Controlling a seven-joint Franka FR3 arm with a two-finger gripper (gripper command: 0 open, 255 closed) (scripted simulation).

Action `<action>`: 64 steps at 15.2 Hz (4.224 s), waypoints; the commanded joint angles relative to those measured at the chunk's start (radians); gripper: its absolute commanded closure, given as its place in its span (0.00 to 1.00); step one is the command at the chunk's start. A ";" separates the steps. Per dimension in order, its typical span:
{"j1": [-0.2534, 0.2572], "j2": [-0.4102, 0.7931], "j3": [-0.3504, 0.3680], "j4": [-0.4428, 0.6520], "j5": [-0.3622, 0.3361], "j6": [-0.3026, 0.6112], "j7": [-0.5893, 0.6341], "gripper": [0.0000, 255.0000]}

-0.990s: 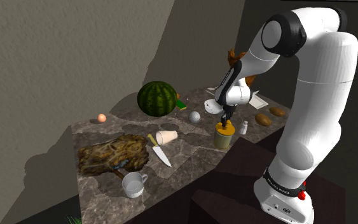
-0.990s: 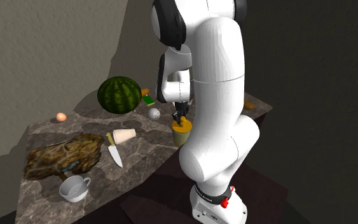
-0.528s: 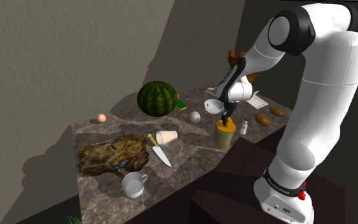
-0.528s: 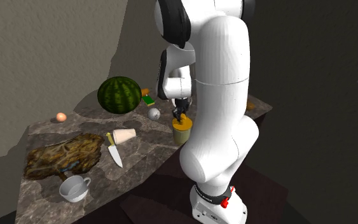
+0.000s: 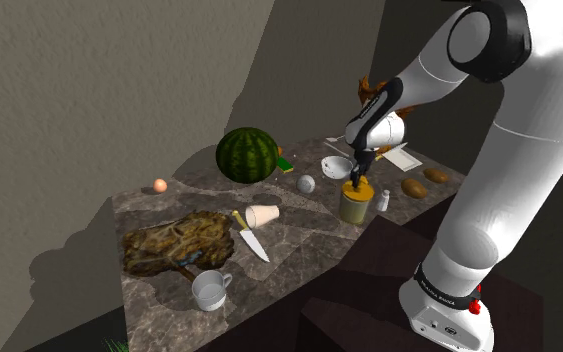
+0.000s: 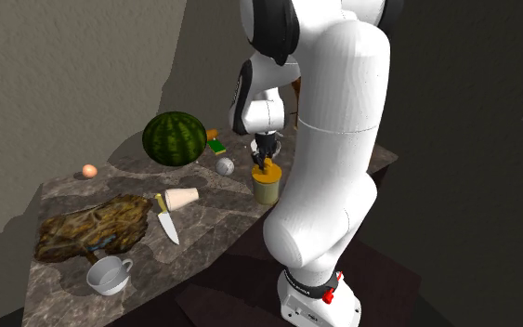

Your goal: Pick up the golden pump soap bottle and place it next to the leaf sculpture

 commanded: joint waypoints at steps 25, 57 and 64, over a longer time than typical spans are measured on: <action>-0.012 -0.309 0.015 0.104 -0.184 -0.389 0.135 1.00; 0.145 -0.478 0.338 0.146 -0.112 -0.622 0.558 1.00; 0.221 -0.418 0.458 0.200 -0.062 -0.620 0.724 1.00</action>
